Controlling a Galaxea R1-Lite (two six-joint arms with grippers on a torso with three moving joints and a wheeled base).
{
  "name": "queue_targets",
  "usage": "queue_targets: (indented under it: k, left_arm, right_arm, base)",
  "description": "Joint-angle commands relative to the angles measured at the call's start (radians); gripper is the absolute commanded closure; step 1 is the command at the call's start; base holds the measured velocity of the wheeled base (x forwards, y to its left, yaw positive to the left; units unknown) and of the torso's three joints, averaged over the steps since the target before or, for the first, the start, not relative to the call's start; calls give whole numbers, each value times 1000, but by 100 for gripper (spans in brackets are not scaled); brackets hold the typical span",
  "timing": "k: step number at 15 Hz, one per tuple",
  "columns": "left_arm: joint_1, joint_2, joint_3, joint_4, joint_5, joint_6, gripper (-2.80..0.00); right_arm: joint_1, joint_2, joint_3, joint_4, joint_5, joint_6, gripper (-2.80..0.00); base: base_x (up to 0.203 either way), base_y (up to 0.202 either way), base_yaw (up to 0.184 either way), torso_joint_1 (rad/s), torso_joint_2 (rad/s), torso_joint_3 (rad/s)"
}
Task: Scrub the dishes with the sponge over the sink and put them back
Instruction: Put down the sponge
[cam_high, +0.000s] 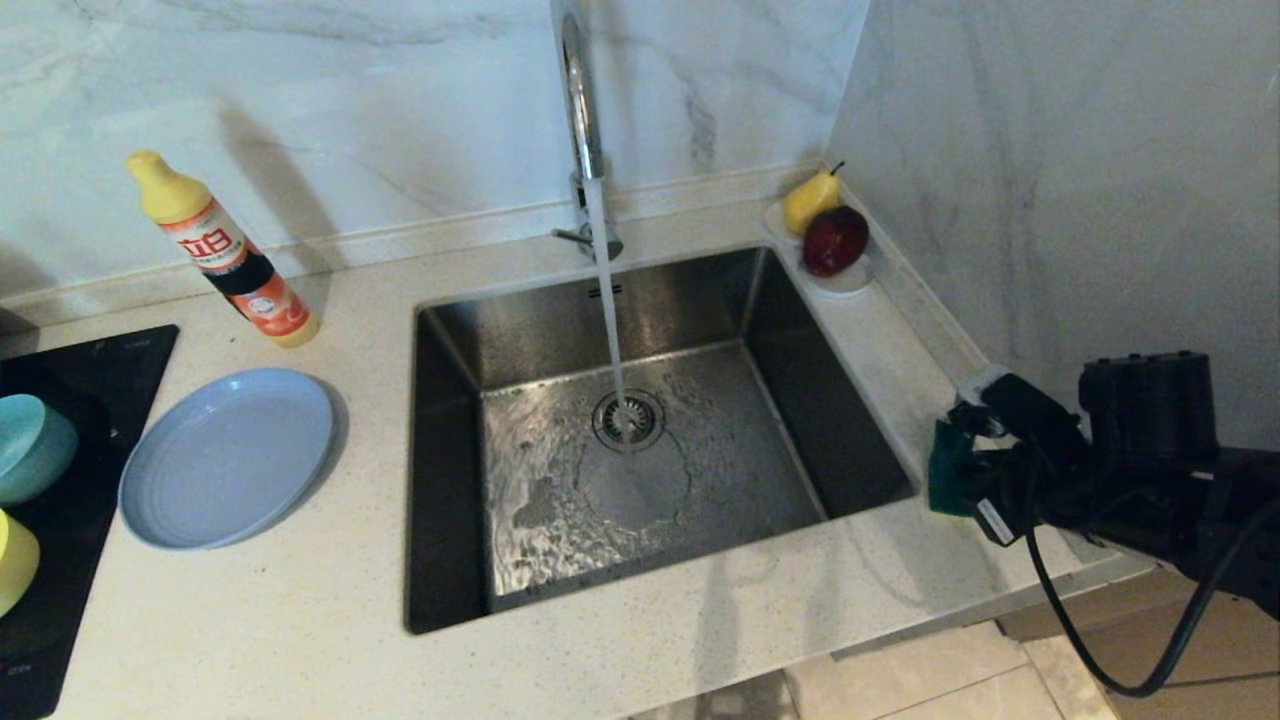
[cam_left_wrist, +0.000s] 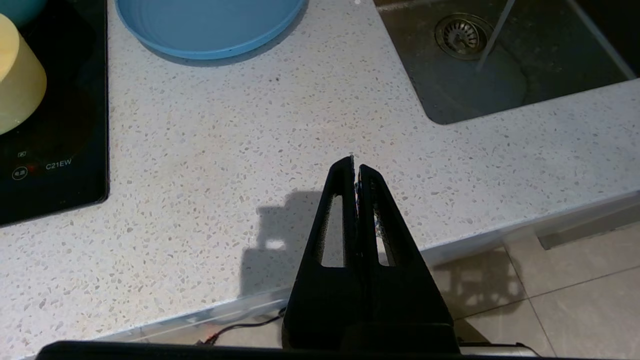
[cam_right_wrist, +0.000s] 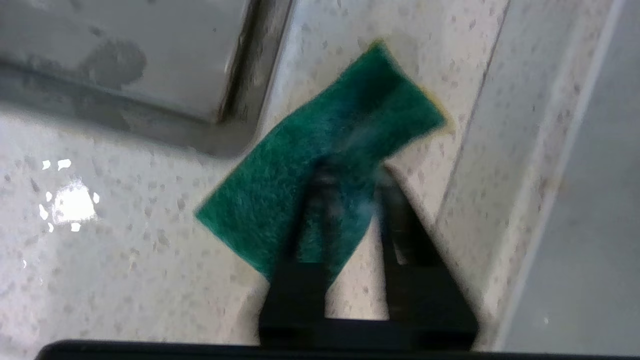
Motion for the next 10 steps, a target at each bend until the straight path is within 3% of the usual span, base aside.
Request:
queue_targets:
  k: [1, 10]
  left_arm:
    - [1, 2, 0, 1, 0, 0, 0]
    - [0, 2, 0, 1, 0, 0, 0]
  right_arm:
    - [-9, 27, -2, -37, -3, -3, -280]
    - [12, -40, -11, -93, -22, -6, -280]
  base:
    - [0, 0, 0, 0, 0, 0]
    - [0, 0, 0, 0, 0, 0]
